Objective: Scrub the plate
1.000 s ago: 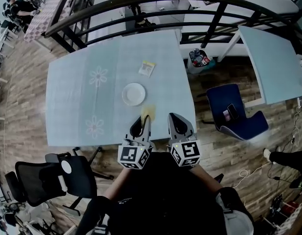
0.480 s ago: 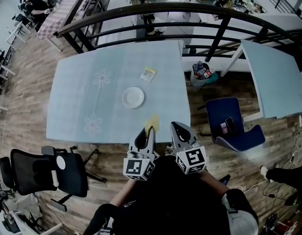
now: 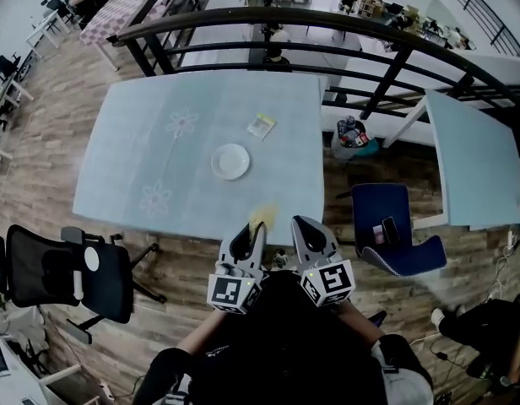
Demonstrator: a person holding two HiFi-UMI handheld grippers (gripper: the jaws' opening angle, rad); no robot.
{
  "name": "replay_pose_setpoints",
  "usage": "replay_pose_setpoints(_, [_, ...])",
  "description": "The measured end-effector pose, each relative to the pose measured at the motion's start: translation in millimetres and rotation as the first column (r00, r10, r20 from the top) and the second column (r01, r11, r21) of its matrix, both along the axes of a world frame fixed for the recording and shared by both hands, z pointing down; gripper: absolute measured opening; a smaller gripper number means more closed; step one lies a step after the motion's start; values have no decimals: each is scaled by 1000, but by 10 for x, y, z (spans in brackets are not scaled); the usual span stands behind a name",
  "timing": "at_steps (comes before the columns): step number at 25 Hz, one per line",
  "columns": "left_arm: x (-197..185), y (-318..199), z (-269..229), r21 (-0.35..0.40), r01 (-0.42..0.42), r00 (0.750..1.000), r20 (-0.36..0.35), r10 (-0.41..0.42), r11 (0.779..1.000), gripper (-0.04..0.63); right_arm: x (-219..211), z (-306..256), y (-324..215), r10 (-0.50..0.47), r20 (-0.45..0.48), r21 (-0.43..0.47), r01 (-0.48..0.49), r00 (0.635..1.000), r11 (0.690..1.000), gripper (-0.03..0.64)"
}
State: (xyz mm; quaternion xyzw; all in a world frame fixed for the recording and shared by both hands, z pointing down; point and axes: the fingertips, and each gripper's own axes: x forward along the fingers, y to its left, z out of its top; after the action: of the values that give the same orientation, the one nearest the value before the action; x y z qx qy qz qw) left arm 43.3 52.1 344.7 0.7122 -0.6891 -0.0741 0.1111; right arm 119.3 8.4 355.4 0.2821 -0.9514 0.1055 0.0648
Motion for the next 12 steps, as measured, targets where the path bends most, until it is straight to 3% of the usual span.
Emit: replay_pose_setpoints(12, [-15,36,-14,6,37,999,35,-37,999,71,-82,-8,-5,-45,18,0,45,999,999,8])
